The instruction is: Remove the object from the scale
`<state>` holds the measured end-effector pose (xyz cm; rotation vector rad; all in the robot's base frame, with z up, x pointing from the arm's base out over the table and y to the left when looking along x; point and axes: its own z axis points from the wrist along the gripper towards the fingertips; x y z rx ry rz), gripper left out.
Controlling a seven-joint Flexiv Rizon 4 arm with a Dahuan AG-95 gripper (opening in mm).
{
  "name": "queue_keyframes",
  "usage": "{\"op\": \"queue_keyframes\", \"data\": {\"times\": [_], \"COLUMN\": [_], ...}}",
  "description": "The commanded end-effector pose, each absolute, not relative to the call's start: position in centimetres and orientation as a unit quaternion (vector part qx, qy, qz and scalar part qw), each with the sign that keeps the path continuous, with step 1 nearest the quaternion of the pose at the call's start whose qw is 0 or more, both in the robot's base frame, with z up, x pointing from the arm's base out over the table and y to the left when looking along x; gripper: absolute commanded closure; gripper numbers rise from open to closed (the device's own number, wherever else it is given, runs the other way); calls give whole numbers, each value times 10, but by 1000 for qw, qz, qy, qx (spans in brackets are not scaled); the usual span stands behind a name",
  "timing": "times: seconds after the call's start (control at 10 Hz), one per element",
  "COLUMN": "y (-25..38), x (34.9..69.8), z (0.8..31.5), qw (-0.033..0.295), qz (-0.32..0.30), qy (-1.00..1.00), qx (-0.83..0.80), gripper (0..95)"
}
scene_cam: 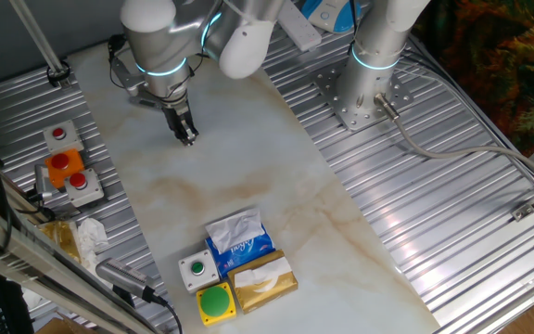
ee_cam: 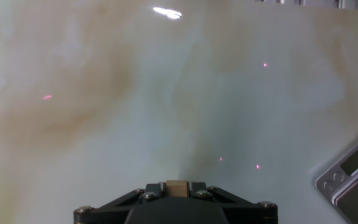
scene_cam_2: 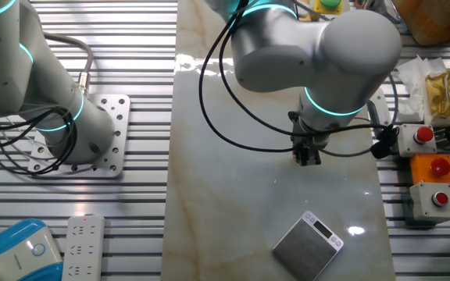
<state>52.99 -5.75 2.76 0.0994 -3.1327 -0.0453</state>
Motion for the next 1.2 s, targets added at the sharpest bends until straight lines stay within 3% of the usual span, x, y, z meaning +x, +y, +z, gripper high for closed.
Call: {"op": "queue_keyframes", "data": {"times": [0.1, 0.4, 0.7, 1.2], "y": [-58, -56, -56, -56], "x": [530, 530, 530, 530], "z": [27, 26, 26, 26], "qw": [7, 8, 7, 8], "qz": [-12, -11, -13, -13], "qy": [-1000, -1000, -1000, -999], "qx": [23, 20, 25, 28], "gripper": [950, 950, 380, 380]}}
